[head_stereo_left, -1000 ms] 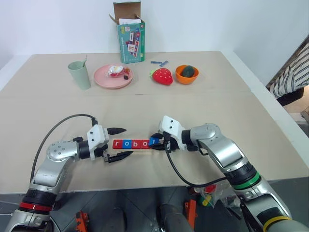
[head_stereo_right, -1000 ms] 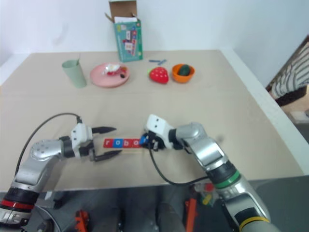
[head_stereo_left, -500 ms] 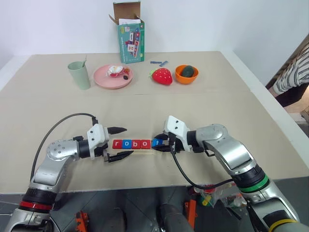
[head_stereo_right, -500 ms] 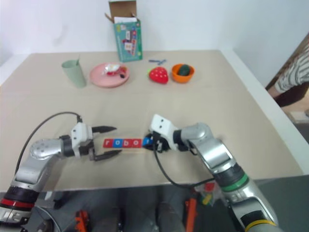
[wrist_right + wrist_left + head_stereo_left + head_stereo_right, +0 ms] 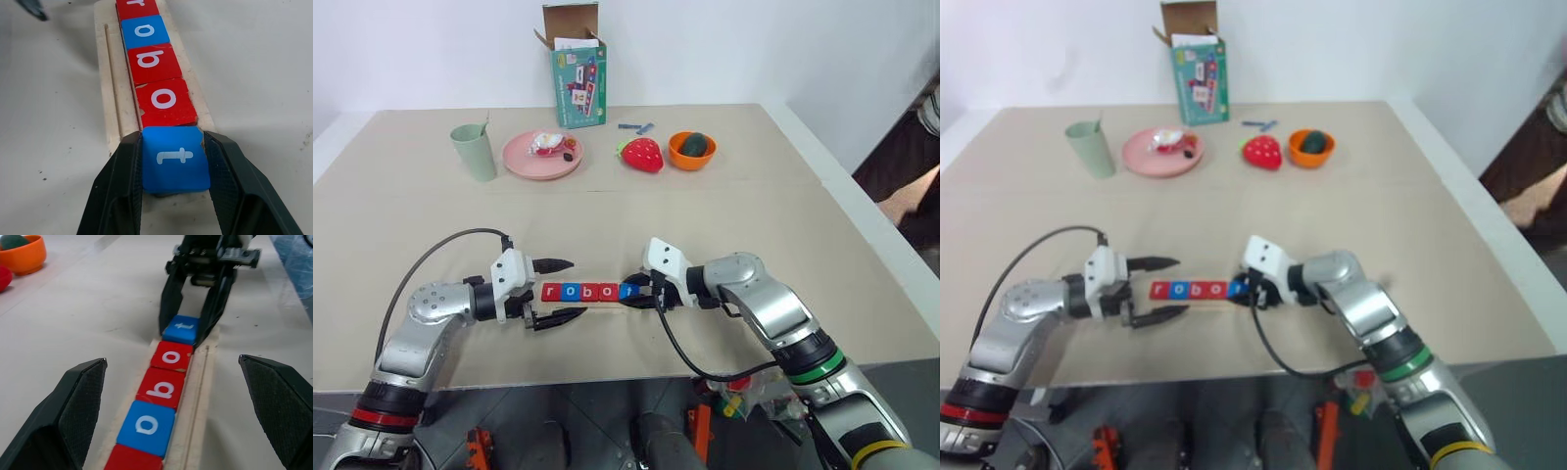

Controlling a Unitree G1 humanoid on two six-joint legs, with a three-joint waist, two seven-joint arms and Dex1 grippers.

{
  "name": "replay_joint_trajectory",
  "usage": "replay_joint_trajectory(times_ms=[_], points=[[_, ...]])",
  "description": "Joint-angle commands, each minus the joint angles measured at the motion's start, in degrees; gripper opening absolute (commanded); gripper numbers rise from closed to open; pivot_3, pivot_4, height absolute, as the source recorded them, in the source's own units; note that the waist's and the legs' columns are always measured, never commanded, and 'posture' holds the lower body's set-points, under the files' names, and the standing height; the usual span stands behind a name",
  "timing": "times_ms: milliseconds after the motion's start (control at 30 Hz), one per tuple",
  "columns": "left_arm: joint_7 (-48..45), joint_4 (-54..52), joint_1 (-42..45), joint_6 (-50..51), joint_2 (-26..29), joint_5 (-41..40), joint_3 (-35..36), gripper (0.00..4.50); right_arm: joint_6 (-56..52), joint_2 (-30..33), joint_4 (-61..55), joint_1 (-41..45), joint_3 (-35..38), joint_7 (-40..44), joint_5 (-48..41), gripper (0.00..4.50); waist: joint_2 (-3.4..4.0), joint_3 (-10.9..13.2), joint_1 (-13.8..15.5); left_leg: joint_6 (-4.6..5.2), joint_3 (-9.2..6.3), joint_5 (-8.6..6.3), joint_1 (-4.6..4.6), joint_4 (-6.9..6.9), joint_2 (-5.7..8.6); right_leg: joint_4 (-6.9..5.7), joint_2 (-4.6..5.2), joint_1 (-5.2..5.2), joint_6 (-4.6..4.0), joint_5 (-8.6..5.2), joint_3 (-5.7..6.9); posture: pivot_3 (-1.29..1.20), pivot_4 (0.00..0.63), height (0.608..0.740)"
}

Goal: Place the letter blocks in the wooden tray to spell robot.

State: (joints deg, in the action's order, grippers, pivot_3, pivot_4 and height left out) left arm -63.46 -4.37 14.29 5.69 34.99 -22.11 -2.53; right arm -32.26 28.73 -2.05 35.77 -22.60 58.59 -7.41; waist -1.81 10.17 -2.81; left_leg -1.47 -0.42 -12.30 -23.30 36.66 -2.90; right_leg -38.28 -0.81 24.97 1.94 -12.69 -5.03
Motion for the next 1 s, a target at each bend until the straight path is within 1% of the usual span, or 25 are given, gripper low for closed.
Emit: replay_joint_trajectory(times_ms=[33, 567, 1000], points=[[-0.04, -2.28, -0.22, 0.35, 0.79, -0.9, 1.35, 4.5, 1.98, -0.79, 0.54, 2.0, 0.1, 0.45, 0.41, 1.56, 0.0, 0.0, 0.02, 0.0, -0.01, 0.0, 0.0, 0.0, 0.0, 0.0, 0.0, -0.01, 0.0, 0.0, 0.01, 0.0, 0.15, 0.74], [0.3, -2.87, -1.46, -0.7, 0.8, 0.32, 1.29, 4.5, 5.35, -1.06, 3.06, 2.06, -0.44, 3.41, 1.75, 1.56, 0.0, 0.0, 0.02, 0.0, -0.01, 0.0, 0.0, 0.0, 0.0, 0.0, 0.0, -0.01, 0.0, 0.0, 0.01, 0.0, 0.15, 0.74], [0.6, -3.65, -2.43, -0.76, 0.79, 0.57, 1.27, 4.5, 12.2, -2.0, 10.75, 6.38, -0.49, 7.71, 3.21, 1.56, 0.0, 0.0, 0.03, 0.0, -0.01, 0.0, 0.0, 0.0, 0.0, 0.0, 0.0, 0.0, -0.01, 0.0, 0.01, 0.0, 0.15, 0.74]])
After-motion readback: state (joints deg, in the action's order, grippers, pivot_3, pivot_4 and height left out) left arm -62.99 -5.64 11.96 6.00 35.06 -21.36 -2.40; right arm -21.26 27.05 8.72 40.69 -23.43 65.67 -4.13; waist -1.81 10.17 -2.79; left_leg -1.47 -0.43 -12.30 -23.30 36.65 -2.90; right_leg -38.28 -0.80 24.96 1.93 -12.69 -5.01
